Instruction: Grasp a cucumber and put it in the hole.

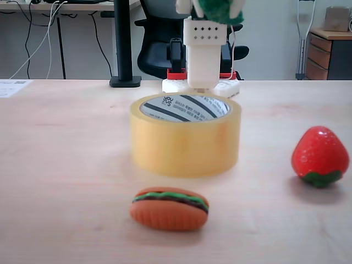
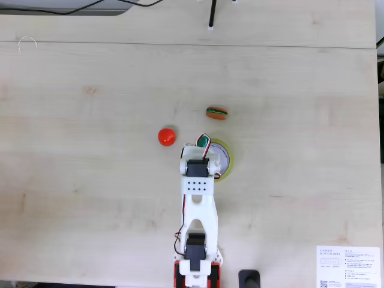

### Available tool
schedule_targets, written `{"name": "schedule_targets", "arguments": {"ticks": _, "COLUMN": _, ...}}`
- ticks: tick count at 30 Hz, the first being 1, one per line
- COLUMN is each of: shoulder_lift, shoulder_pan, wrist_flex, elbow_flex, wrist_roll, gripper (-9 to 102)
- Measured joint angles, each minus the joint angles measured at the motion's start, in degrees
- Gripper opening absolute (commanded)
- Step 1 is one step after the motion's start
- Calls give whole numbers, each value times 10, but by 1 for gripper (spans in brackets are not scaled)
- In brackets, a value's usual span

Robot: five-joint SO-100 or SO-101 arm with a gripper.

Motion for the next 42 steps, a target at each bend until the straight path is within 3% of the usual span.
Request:
{"name": "schedule_targets", "arguments": {"ticks": 15, "shoulder_lift": -33, "shoulder_pan": 33, "wrist_flex": -22, "elbow_flex": 0, "wrist_roll": -76, "gripper": 0}}
{"name": "schedule_targets", "arguments": {"ticks": 16, "shoulder_lift": -33, "shoulder_pan": 36, "wrist_flex": -25, "elbow_flex": 0, "wrist_roll": -76, "gripper": 2}}
{"name": "schedule_targets", "arguments": {"ticks": 20, "shoulder_lift": -40, "shoulder_pan": 43, "wrist_flex": -26, "elbow_flex": 0, "wrist_roll": -76, "gripper": 37}}
{"name": "schedule_targets", "arguments": {"ticks": 25, "shoulder_lift": -44, "shoulder_pan": 53, "wrist_flex": -39, "elbow_flex": 0, "wrist_roll": -76, "gripper": 58}}
{"name": "schedule_targets", "arguments": {"ticks": 42, "shoulder_lift": -30, "shoulder_pan": 84, "wrist_flex": -16, "elbow_flex": 0, "wrist_roll": -76, "gripper": 53}}
